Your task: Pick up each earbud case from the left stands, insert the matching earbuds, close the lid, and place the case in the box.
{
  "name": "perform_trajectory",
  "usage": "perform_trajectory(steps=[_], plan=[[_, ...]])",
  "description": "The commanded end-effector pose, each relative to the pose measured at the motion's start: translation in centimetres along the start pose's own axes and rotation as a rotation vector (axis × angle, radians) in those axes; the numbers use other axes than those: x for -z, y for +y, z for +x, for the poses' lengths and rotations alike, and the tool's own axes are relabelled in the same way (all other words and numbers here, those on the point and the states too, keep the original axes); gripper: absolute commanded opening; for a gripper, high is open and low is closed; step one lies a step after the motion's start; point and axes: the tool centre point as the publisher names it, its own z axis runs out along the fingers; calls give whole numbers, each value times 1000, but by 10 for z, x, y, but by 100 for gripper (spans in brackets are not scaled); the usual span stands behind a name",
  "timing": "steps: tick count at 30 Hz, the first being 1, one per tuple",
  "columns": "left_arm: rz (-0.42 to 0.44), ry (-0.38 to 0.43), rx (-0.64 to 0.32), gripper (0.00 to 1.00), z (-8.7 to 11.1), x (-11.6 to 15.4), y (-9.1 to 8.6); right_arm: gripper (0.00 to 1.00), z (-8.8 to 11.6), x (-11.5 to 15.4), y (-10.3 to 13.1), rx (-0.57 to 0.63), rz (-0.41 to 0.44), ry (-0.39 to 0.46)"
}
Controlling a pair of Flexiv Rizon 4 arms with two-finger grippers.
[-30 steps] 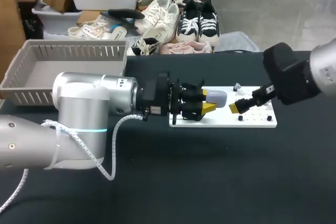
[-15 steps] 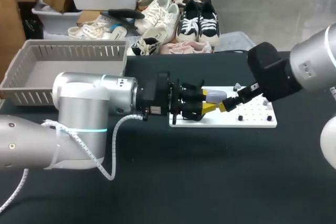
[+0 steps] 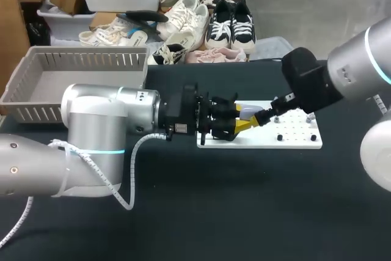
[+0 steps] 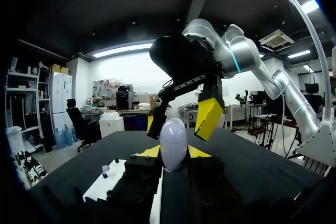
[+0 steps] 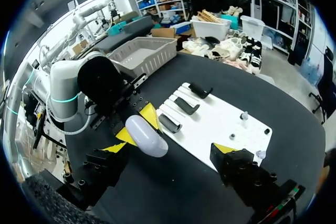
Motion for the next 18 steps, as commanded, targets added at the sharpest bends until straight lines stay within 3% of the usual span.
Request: perform_trajectory(steps=[1, 18], plan=[[4, 0, 0, 0, 1, 0, 2, 100, 0, 0, 1, -6, 18, -1], [4, 0, 0, 0, 1, 0, 2, 100, -2, -1, -3, -19, 39, -7]])
